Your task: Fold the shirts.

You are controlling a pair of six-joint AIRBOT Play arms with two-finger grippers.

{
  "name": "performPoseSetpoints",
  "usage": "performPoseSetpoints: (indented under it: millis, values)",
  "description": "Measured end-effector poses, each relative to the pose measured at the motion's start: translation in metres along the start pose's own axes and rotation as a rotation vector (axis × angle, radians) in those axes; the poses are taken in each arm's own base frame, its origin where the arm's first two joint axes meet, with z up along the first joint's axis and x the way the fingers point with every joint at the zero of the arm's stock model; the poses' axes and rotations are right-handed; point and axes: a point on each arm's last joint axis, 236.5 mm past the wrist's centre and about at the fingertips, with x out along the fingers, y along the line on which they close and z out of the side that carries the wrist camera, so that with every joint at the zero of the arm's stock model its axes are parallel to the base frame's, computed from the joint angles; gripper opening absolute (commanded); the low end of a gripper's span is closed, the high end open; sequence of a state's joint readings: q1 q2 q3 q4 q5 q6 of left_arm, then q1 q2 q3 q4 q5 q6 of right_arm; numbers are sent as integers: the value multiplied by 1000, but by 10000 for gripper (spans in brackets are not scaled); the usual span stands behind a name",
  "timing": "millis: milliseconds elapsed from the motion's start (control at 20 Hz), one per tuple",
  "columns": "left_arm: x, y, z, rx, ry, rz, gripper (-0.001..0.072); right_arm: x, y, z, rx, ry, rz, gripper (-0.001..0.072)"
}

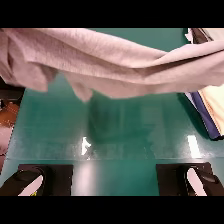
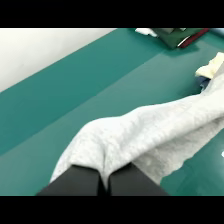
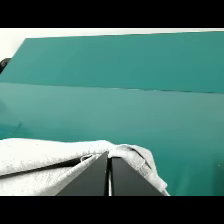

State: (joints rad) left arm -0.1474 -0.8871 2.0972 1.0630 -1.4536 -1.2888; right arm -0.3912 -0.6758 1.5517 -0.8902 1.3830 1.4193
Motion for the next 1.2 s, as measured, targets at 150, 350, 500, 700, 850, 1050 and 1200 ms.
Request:
performPoseSetpoints:
  millis: [150,350,500,700,850,1050,1200]
  values:
    - [10,0,-7,-22,25,-24,21,1,-14,-13,58,68,-37,14]
    - [86,28,-80,-145,260,-73,21,45,-34,-46,176,287,15,15]
    - [158,48,-174,-270,514,-133,21,106,-47,-93,252,520,77,15]
    - [231,63,-297,-422,795,-199,22,189,-65,-187,341,829,87,15]
    - [271,74,-358,-495,871,-188,110,241,-78,-236,385,900,61,16]
    - [305,96,-386,-521,837,-117,590,291,-97,-250,397,860,27,473]
    - [306,116,-385,-495,838,-61,587,307,-111,-230,380,800,19,430]
